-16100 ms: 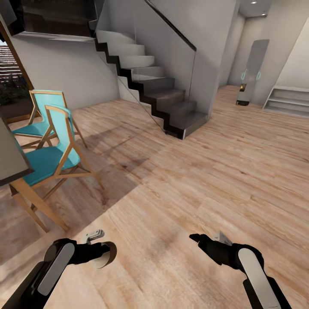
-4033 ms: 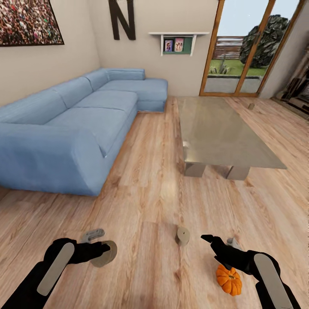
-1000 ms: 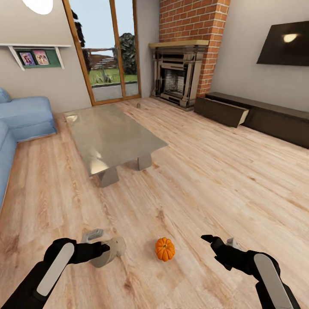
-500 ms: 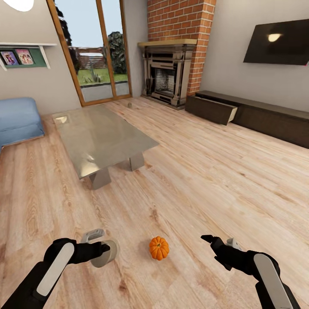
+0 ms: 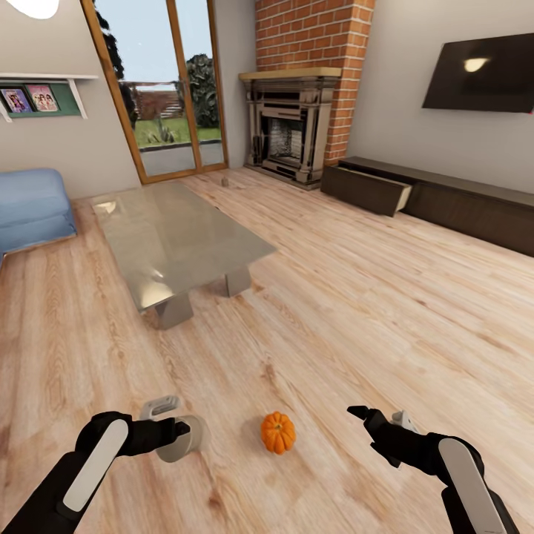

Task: Place each of the two pumpkins and all three candles from the living room inside a cabinet in the living room (use any cabinet), then make sure every cabinet is closed, and position the cauldron so it is next to a table in the living room.

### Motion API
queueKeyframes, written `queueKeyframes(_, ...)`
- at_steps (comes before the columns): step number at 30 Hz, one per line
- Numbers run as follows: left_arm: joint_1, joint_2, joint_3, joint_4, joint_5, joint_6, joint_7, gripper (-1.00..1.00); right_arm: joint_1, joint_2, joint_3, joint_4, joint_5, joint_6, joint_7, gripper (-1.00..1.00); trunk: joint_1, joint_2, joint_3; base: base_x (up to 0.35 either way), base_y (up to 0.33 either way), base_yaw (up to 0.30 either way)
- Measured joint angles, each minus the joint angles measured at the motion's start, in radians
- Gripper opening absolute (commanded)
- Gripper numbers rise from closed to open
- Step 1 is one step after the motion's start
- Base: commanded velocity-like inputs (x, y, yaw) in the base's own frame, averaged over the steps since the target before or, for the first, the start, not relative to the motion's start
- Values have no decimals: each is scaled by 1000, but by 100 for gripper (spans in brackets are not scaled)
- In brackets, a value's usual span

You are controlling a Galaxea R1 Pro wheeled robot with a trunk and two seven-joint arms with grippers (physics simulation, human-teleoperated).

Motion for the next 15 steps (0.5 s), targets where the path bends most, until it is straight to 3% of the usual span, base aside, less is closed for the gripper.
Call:
queueKeyframes(9,0,0,0,0,1,-1,0,-100,0,0,1,0,1,0,-1,100,0,0,0,47,63,-5)
queueKeyframes(15,0,0,0,0,-1,0,0,-100,0,0,1,0,3,0,-3,100,0,0,-2,26,140,-195)
